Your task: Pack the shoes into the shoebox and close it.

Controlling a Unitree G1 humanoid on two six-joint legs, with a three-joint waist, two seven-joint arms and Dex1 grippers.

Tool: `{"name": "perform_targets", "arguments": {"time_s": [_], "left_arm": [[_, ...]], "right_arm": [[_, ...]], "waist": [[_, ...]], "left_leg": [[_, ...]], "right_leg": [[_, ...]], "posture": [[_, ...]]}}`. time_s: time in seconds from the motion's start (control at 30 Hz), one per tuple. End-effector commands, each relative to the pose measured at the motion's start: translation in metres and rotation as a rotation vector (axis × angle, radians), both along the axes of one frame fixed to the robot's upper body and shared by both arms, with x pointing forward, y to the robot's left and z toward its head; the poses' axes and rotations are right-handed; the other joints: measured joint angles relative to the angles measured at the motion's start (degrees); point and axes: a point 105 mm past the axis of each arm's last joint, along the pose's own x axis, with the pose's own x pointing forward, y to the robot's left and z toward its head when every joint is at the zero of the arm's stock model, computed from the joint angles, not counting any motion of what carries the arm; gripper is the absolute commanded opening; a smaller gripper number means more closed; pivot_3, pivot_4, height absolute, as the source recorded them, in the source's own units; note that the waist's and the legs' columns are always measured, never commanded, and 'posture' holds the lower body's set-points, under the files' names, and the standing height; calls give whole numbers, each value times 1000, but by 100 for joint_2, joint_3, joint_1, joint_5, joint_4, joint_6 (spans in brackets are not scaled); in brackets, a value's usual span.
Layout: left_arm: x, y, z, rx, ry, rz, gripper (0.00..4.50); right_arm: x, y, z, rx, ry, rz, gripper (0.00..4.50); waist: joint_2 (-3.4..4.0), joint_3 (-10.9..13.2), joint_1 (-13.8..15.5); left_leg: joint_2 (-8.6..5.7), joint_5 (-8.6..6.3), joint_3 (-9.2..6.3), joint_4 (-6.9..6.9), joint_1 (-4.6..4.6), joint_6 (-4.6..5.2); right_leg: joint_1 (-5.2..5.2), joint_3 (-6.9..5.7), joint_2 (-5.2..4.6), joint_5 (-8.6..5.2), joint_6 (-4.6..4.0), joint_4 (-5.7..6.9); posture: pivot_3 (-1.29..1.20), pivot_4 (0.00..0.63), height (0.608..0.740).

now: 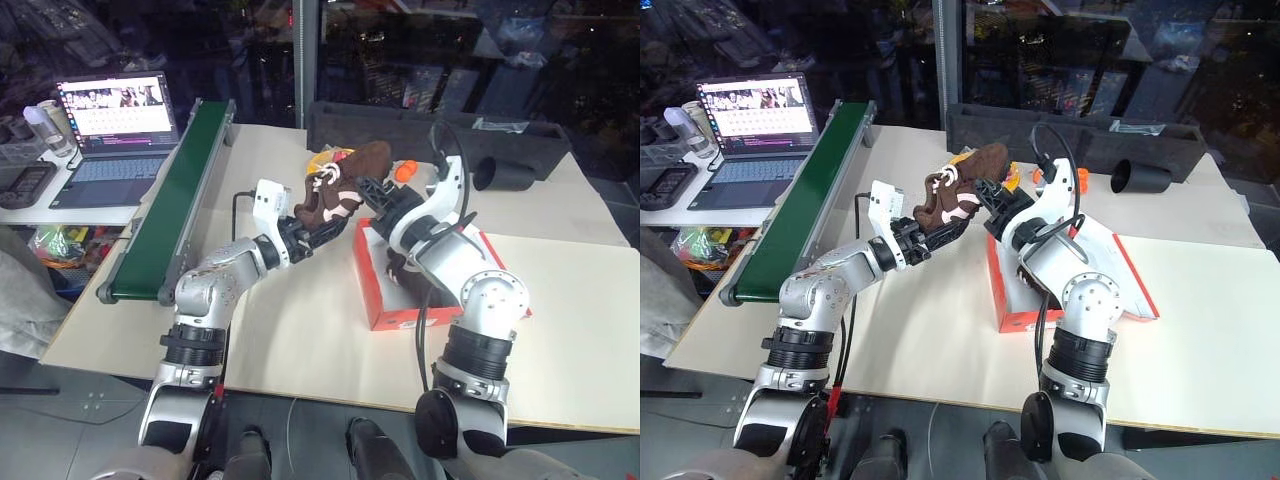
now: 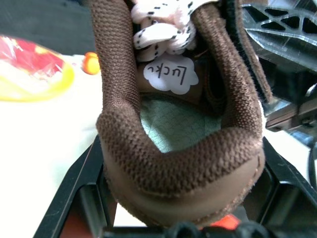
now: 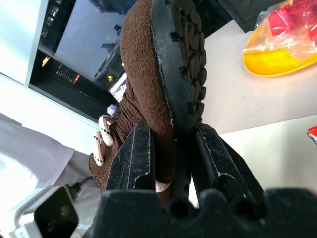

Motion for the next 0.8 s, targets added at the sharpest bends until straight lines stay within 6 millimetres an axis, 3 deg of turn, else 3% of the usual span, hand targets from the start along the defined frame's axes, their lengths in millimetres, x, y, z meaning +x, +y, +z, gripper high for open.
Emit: {"name": "perform_targets", "arguments": {"time_s": [0.03,0.2,0.33,0.43,0.53,0.7,0.8], "left_arm": [[-12,-14,-6,116,-73,-69,4493],[-15,-10,-5,89,-80,-73,4493],[-22,-1,-20,180,-100,-102,4493],[-41,0,-27,253,-170,-205,4493],[-62,0,-24,298,-252,-330,4493],[-68,12,-28,406,-294,-399,4493],[-70,16,-34,430,-288,-418,4493]], "right_arm": [[-9,-7,42,76,-157,-6,1049],[0,-48,61,56,-195,-123,1049],[5,-78,68,-198,-166,-165,1049],[1,-92,53,-461,-44,-80,1049],[-3,-113,40,-580,90,-20,1049],[-7,-123,28,-685,250,64,1049],[-7,-123,4,-744,375,119,1049]], "waist": [[1,1,0],[2,2,26],[6,4,24],[16,10,26],[16,10,25],[23,14,14],[24,15,19]], "left_leg": [[0,0,0,-2,0,0],[0,0,0,0,-5,0],[0,0,0,0,-5,0],[0,-1,1,-10,-4,1],[0,-2,3,-33,-1,4],[-1,-1,5,-34,0,4],[-1,-1,6,-20,-1,5]], "right_leg": [[0,0,0,0,0,-1],[-2,0,-1,0,0,-1],[-2,1,-2,-1,-1,-5],[-7,2,-3,-9,-15,-6],[-14,5,-2,-12,-22,-7],[-17,10,-3,-25,-41,-9],[-16,12,-2,-29,-48,-8]], "posture": [[0,150,740],[0,150,740],[0,150,740],[0,150,740],[0,150,740],[0,150,740],[0,150,740]]}}
